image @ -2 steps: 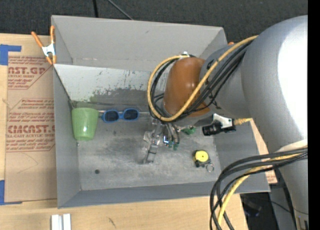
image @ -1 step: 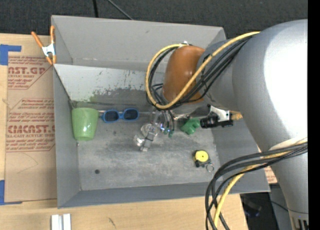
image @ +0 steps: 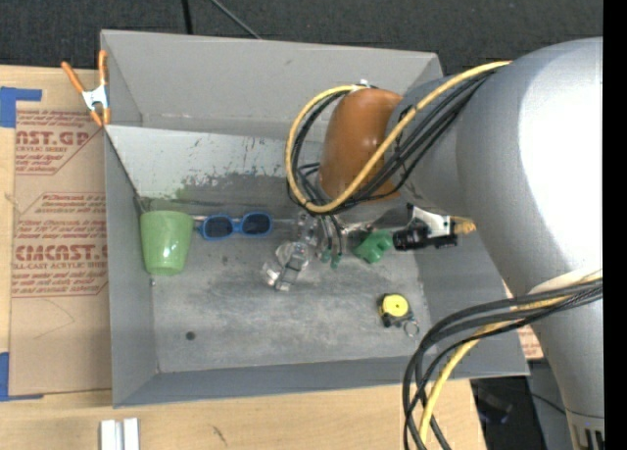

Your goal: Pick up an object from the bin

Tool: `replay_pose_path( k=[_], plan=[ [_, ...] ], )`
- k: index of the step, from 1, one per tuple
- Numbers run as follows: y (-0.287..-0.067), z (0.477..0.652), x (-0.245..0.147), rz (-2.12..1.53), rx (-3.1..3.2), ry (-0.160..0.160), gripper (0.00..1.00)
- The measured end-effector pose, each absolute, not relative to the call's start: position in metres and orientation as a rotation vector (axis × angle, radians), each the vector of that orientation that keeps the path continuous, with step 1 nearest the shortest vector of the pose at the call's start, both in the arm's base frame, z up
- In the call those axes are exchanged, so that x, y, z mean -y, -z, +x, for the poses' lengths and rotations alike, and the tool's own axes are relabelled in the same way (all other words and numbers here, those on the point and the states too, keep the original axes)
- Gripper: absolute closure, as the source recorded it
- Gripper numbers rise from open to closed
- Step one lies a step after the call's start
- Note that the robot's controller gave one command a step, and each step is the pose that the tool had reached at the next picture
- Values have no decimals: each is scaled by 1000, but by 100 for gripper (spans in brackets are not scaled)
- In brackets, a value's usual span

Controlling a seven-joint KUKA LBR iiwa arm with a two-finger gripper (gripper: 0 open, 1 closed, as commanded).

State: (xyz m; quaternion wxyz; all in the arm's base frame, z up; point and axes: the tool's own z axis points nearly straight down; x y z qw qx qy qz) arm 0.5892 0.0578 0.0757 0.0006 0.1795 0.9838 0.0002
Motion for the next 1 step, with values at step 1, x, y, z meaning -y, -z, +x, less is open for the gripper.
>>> replay_pose_path(
  k=[1],
  plan=[
    [-202,550,-57,531,-3090,-4,100]
  ],
)
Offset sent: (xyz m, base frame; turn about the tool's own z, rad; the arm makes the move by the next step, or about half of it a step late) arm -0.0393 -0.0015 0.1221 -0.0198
